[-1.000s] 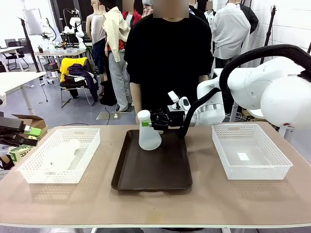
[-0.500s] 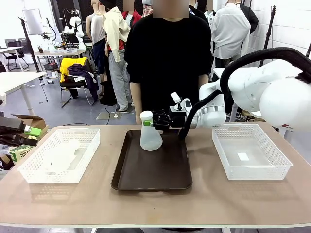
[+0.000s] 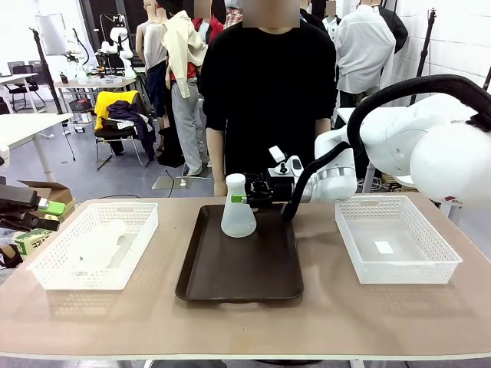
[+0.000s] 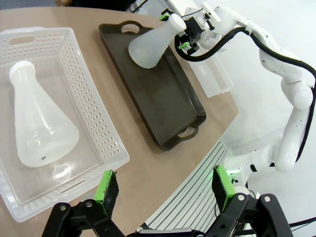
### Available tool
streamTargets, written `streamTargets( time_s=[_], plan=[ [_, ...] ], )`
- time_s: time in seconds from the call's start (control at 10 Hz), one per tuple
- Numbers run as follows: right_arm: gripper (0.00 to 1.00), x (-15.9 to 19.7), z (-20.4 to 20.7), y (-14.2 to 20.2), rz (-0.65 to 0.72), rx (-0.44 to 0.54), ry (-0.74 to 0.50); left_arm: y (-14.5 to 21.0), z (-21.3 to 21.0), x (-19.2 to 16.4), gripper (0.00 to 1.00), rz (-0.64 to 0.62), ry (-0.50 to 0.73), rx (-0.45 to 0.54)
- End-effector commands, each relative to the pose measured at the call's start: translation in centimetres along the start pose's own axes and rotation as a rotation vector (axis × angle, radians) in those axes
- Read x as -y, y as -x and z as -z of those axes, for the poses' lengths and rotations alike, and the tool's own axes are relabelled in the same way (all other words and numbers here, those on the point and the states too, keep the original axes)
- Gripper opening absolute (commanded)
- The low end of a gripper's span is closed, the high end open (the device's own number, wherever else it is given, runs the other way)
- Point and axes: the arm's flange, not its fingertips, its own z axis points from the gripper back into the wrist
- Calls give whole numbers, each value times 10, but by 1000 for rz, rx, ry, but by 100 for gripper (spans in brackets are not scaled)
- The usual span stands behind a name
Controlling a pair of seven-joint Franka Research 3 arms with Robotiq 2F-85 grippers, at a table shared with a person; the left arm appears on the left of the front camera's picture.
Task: Prepare the laboratory tools.
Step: Place the picked Big flask upright in the Handle tray as instructed by the person, then pick up the Big flask that the person points to.
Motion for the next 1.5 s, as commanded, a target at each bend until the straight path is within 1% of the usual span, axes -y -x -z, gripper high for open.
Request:
streamTargets(
  time_s=[0.0, 0.2, 0.3, 0.4, 1.4],
  plan=[
    [100, -8, -1, -9, 77, -61, 28, 1, 0, -2, 100, 20, 19, 19],
    [100, -10, -2, -10, 104, -80, 23, 1, 0, -2, 100, 20, 19, 19],
    [100, -12, -2, -12, 104, -91, 42, 1, 0, -2, 100, 20, 19, 19],
    [100, -1, -1, -4, 78, -40, 21, 1, 0, -2, 100, 20, 19, 19],
    [100, -1, -1, -4, 78, -40, 21, 1, 0, -2, 100, 20, 19, 19]
  ],
)
